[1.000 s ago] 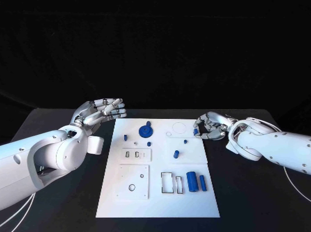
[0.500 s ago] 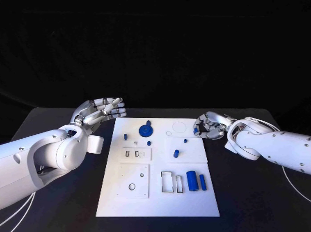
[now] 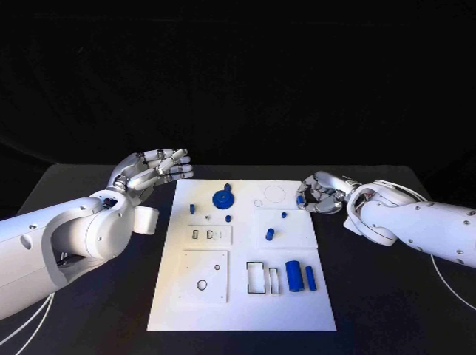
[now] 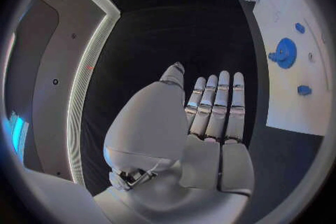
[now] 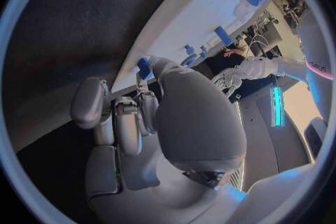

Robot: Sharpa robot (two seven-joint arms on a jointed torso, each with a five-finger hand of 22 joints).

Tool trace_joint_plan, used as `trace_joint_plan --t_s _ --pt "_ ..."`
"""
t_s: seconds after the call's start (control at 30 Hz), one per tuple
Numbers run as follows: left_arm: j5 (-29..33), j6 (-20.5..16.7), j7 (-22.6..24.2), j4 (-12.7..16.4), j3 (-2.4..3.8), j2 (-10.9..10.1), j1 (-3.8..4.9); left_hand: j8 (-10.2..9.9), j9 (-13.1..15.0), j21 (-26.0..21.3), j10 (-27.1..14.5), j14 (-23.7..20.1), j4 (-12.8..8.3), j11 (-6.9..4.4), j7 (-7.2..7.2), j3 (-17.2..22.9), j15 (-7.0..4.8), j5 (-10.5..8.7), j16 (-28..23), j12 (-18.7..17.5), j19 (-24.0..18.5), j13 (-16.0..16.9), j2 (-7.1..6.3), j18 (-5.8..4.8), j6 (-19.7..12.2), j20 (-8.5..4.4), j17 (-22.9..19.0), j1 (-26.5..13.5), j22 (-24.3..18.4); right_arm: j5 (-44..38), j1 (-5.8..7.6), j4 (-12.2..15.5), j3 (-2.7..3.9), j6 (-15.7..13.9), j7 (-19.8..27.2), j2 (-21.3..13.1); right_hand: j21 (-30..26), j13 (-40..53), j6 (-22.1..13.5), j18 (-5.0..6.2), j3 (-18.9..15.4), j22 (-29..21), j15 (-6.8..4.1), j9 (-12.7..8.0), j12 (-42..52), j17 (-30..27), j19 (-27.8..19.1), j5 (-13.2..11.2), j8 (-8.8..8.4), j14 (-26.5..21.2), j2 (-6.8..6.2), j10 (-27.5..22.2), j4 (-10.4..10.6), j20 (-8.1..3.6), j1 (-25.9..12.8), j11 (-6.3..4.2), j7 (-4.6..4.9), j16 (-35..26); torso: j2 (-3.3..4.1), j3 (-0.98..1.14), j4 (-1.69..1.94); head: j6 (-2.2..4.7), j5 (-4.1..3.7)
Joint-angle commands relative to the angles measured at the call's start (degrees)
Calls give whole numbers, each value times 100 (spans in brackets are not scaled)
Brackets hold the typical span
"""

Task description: Assemble the parts on the task board

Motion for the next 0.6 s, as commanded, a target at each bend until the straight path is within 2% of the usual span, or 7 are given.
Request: trace_joint_plan --t_s 0.03,0.33,0.6 --pt "12 99 35 12 4 2 3 9 5 -10 -6 -2 -12 32 203 -3 -8 34 39 29 -10 2 50 60 -35 22 5 0 -5 -52 -8 24 -1 -199 -81 -8 44 304 100 -57 206 48 -79 38 39 1506 55 -447 53 607 139 75 -78 -30 53 -21 -52 23 2 1 6 -11 11" --pt "12 89 35 15 4 -7 3 9 5 -10 -8 -4 -12 30 204 -3 -7 34 39 28 -10 1 51 59 -36 23 6 0 -5 37 -6 119 3 -519 -16 -33 111 453 269 -75 466 135 -122 107 150 1506 101 -510 147 607 189 202 -192 -71 15 -75 -115 23 0 2 2 -22 18" --pt "12 86 30 17 4 -14 3 9 5 -10 -8 -4 -12 30 204 -3 -7 34 39 28 -10 1 51 59 -36 23 6 0 -5 146 86 456 25 -620 -289 -114 107 468 271 -75 524 139 -135 124 160 1506 103 -525 151 607 188 218 -217 -85 -39 -87 -124 23 -11 -6 -7 -16 33"
